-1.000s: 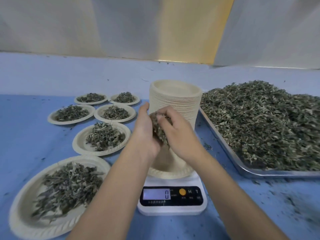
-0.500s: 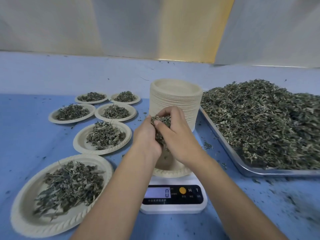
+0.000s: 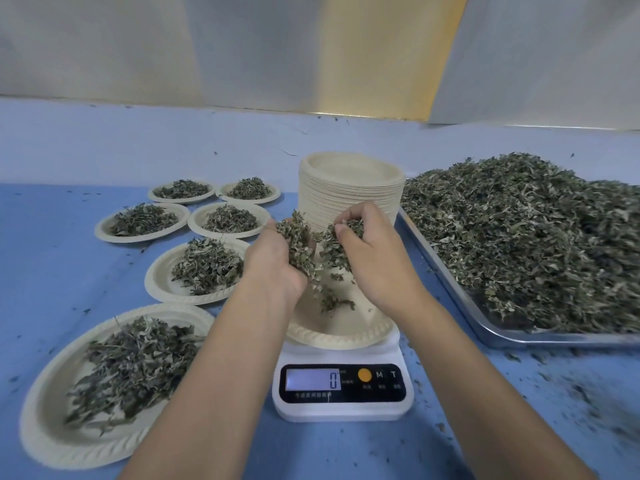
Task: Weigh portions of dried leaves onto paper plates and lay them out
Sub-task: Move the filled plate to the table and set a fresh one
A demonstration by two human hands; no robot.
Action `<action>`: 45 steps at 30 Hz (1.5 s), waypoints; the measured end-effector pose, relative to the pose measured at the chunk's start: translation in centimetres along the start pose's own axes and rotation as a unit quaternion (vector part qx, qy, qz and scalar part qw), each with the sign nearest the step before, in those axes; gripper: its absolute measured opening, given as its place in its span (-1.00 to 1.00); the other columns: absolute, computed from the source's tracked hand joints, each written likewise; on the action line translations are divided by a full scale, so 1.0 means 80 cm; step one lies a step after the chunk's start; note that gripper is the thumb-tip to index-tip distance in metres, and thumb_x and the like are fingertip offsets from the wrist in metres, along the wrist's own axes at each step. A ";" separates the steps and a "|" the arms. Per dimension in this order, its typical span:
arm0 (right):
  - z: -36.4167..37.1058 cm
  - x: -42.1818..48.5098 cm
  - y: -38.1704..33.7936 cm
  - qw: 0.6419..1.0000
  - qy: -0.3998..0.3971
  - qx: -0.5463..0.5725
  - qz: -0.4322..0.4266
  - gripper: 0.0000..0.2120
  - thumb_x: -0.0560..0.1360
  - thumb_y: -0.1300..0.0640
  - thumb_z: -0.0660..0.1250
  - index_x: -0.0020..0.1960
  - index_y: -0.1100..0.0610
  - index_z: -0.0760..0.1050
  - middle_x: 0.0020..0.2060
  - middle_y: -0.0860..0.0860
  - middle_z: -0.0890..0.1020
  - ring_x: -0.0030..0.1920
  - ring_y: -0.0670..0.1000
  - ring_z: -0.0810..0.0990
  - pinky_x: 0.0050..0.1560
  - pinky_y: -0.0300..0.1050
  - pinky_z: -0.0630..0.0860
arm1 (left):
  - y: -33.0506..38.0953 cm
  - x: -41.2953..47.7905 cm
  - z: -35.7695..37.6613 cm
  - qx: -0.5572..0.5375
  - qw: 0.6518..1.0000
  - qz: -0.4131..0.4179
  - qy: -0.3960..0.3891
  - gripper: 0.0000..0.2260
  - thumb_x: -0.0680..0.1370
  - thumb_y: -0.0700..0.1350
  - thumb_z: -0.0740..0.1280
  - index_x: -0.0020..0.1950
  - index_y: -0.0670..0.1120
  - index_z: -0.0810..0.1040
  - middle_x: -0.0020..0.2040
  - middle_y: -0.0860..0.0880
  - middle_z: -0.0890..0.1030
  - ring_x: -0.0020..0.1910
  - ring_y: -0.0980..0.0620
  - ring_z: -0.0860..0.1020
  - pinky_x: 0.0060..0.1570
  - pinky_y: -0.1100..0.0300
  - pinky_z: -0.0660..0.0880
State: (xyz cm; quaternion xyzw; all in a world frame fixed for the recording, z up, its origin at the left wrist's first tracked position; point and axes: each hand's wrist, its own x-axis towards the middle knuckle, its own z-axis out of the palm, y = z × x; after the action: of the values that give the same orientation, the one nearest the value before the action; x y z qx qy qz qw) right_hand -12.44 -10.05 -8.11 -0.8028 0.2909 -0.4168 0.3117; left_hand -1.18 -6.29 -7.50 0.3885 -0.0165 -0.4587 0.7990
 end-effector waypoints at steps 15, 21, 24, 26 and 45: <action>0.005 -0.002 0.013 0.996 -0.051 -0.064 0.035 -0.94 0.58 0.13 0.26 0.03 0.06 0.48 -0.21 -0.13 0.46 -0.33 -0.23 0.42 -0.37 -0.46 0.30 | 0.014 -0.009 0.003 -0.053 0.998 -0.008 -0.017 -0.69 0.66 -0.02 0.08 -0.20 -0.14 0.41 -0.31 -0.07 0.50 -0.41 0.06 0.48 -0.47 0.30 0.51; 0.004 0.000 0.012 0.998 -0.031 -0.023 0.047 -0.87 0.57 0.13 0.27 0.05 0.12 0.57 -0.21 -0.20 0.52 -0.13 -0.21 0.48 -0.24 -0.49 0.33 | 0.015 -0.007 0.001 -0.063 0.998 -0.010 -0.015 -0.70 0.66 -0.03 0.09 -0.20 -0.14 0.41 -0.30 -0.07 0.50 -0.41 0.06 0.48 -0.47 0.29 0.51; 0.003 0.000 0.012 0.998 -0.027 -0.012 0.052 -0.86 0.58 0.12 0.27 0.05 0.13 0.56 -0.27 -0.19 0.52 -0.22 -0.24 0.44 -0.32 -0.46 0.29 | 0.016 -0.006 0.000 -0.057 0.998 -0.010 -0.009 -0.74 0.66 -0.04 0.10 -0.16 -0.13 0.42 -0.31 -0.08 0.51 -0.44 0.05 0.49 -0.49 0.29 0.52; 0.003 0.000 0.012 0.998 -0.028 -0.006 0.049 -0.89 0.57 0.13 0.28 0.02 0.12 0.56 -0.25 -0.17 0.55 -0.20 -0.24 0.45 -0.34 -0.48 0.30 | 0.017 -0.005 0.000 -0.056 0.998 -0.014 -0.007 -0.73 0.66 -0.03 0.11 -0.16 -0.12 0.41 -0.31 -0.08 0.51 -0.44 0.06 0.49 -0.50 0.29 0.53; 0.004 0.004 0.003 0.965 0.076 0.247 0.050 -0.93 0.57 0.24 0.28 -0.04 0.12 0.52 -0.14 -0.03 0.71 -0.10 -0.22 0.64 -0.11 -0.51 0.43 | 0.015 -0.009 0.000 -0.059 0.998 -0.021 -0.018 -0.73 0.66 -0.01 0.10 -0.10 -0.14 0.43 -0.29 -0.07 0.50 -0.41 0.07 0.49 -0.49 0.29 0.52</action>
State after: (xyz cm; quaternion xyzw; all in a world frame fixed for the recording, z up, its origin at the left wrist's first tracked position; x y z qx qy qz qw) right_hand -12.10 -10.31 -8.26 -0.6515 0.2411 -0.5195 0.4974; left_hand -0.72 -5.44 -6.51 0.3323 0.0042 -0.4828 0.8102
